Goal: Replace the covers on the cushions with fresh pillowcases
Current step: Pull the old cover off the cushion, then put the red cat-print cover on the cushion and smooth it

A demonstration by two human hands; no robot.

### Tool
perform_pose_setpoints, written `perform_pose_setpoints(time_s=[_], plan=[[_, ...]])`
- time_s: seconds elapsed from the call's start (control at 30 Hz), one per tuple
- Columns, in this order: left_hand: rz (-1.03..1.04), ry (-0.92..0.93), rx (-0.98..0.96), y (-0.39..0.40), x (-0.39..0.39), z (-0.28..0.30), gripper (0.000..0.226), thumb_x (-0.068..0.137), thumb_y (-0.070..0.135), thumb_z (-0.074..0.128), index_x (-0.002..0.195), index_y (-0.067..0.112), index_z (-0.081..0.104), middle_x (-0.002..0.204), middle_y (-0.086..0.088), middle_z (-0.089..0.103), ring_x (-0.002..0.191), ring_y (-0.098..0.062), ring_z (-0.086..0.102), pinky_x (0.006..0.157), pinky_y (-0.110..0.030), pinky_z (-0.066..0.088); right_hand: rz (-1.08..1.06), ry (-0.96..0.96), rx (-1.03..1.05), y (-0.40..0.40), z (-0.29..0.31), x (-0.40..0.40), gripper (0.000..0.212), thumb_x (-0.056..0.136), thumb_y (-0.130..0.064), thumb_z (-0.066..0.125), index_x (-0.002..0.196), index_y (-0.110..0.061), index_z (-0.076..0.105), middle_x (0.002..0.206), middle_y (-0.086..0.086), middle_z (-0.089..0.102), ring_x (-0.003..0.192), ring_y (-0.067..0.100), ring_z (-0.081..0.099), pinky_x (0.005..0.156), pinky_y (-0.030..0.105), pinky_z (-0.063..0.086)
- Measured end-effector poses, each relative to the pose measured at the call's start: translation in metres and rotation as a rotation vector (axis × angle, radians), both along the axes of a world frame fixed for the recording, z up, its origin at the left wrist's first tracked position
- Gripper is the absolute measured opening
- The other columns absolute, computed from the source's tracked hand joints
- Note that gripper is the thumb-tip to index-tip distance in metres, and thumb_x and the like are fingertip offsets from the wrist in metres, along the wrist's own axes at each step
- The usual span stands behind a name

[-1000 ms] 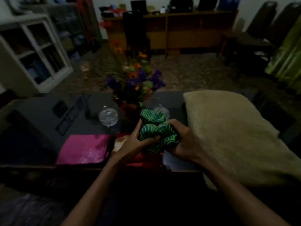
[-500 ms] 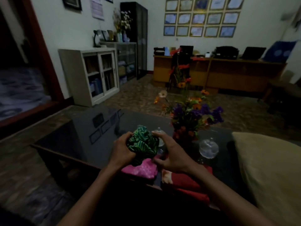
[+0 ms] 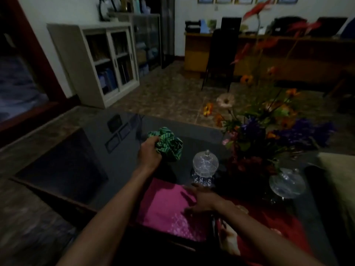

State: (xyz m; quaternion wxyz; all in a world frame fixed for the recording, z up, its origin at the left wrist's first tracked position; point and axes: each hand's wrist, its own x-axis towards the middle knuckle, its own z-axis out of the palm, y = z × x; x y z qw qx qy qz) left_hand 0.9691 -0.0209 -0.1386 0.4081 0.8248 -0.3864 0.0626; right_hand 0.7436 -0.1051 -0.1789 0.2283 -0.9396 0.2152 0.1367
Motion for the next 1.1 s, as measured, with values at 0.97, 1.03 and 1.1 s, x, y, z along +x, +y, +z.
perform_pose_setpoints(time_s=[0.97, 1.03, 1.1], plan=[[-0.465, 0.125, 0.400, 0.027, -0.211, -0.051, 0.061, 0.082, 0.041, 0.072, 0.135, 0.016, 0.055, 0.133, -0.012, 0.051, 0.124, -0.029, 0.050, 0.103, -0.034, 0.044, -0.290, -0.050, -0.078, -0.047, -0.007, -0.198, 0.131, 0.040, -0.109, 0.041, 0.155, -0.048, 0.023, 0.165, -0.002, 0.022, 0.152, 0.028, 0.015, 0.123, 0.051, 0.020], [-0.463, 0.125, 0.405, 0.026, -0.234, -0.058, 0.064, 0.082, 0.046, 0.070, 0.138, 0.021, 0.052, 0.135, -0.007, 0.050, 0.125, -0.024, 0.048, 0.103, -0.035, 0.044, -0.243, 0.068, -0.073, -0.042, -0.012, -0.209, 0.132, 0.042, -0.103, 0.052, 0.156, -0.051, 0.009, 0.168, -0.003, 0.006, 0.154, 0.032, 0.002, 0.123, 0.058, 0.008], [-0.394, 0.121, 0.432, 0.028, -0.242, -0.063, 0.071, 0.081, 0.053, 0.069, 0.140, 0.021, 0.049, 0.137, -0.007, 0.049, 0.127, -0.026, 0.047, 0.104, -0.039, 0.043, -0.220, 0.103, -0.116, -0.034, -0.021, -0.213, 0.127, 0.054, -0.094, 0.062, 0.157, -0.050, 0.003, 0.169, -0.002, -0.002, 0.154, 0.035, -0.004, 0.121, 0.061, 0.000]])
